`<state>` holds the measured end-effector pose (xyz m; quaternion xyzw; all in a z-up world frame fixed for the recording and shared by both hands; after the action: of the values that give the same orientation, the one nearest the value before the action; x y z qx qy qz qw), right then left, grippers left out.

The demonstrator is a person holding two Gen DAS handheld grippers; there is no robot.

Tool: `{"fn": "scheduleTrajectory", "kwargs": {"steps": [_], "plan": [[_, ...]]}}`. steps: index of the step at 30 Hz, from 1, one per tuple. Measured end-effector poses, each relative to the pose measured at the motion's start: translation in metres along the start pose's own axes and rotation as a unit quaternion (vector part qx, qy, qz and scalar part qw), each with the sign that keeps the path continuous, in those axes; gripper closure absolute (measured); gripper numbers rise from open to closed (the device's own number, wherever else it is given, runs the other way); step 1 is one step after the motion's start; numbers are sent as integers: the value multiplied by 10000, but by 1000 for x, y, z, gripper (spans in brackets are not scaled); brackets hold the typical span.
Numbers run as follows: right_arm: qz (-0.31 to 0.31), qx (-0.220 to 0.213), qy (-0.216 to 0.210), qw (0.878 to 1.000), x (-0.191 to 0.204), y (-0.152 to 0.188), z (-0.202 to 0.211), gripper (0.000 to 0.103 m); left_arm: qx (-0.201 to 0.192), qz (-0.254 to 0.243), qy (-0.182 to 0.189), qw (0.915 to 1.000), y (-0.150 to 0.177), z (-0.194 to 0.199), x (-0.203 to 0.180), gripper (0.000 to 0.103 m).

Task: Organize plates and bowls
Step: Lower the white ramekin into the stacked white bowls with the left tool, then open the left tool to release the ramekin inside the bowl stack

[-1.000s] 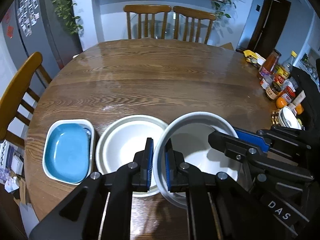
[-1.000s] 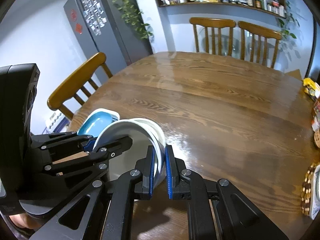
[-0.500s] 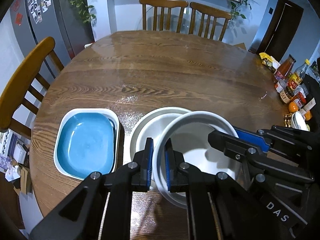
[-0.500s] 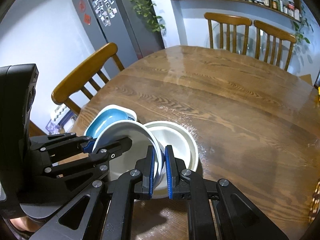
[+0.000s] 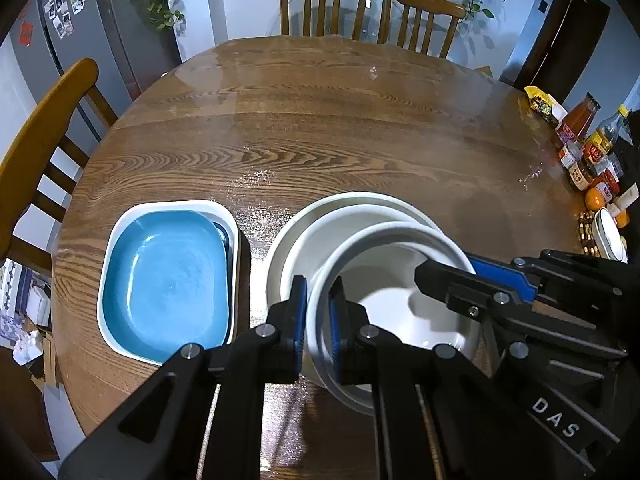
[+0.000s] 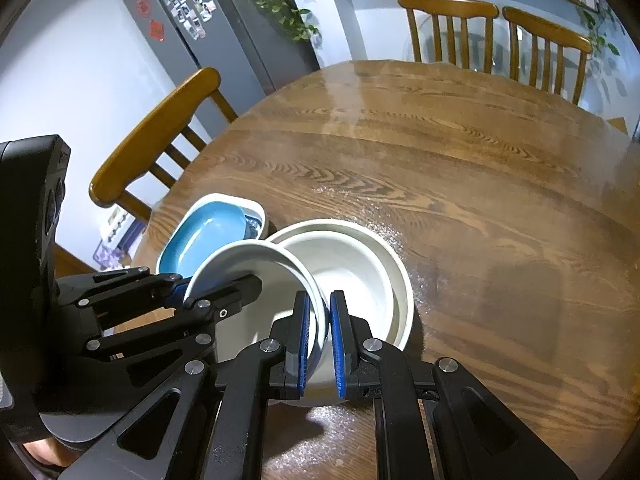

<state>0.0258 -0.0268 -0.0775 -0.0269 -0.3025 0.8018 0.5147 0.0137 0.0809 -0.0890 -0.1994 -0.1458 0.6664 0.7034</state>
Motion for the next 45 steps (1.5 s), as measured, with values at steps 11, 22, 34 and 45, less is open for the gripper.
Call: {"fn": "scheduleTrajectory", "kwargs": {"steps": [11,22,34,45], "plan": [[-175,201,7,9996,-5,3,-13,91,136,-137,-69,9998,0,-11,-3,95],[-203,324,95,9992,-9,3,-21,90,244,-206,-111,9994,-1,-20,-7,94],[-233,434,122,9987,-13,4,-29,90,363,-221,-105,9990,-1,-30,-11,95],[-262,467,138,9985,-16,3,-33,90,398,-248,-107,9988,-2,-34,-11,95]]}}
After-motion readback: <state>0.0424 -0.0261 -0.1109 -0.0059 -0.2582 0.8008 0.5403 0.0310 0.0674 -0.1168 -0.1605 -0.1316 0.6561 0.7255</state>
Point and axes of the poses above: each gripper's, at about its wrist camera, not at the fingertips, and z roughly against the way its jaws point, x to its left, y to its underside, the point moved 7 cm from there along -z, roughly the way its jaws point, and after that the axes turned 1 degree about x, right-handed, at the moved point
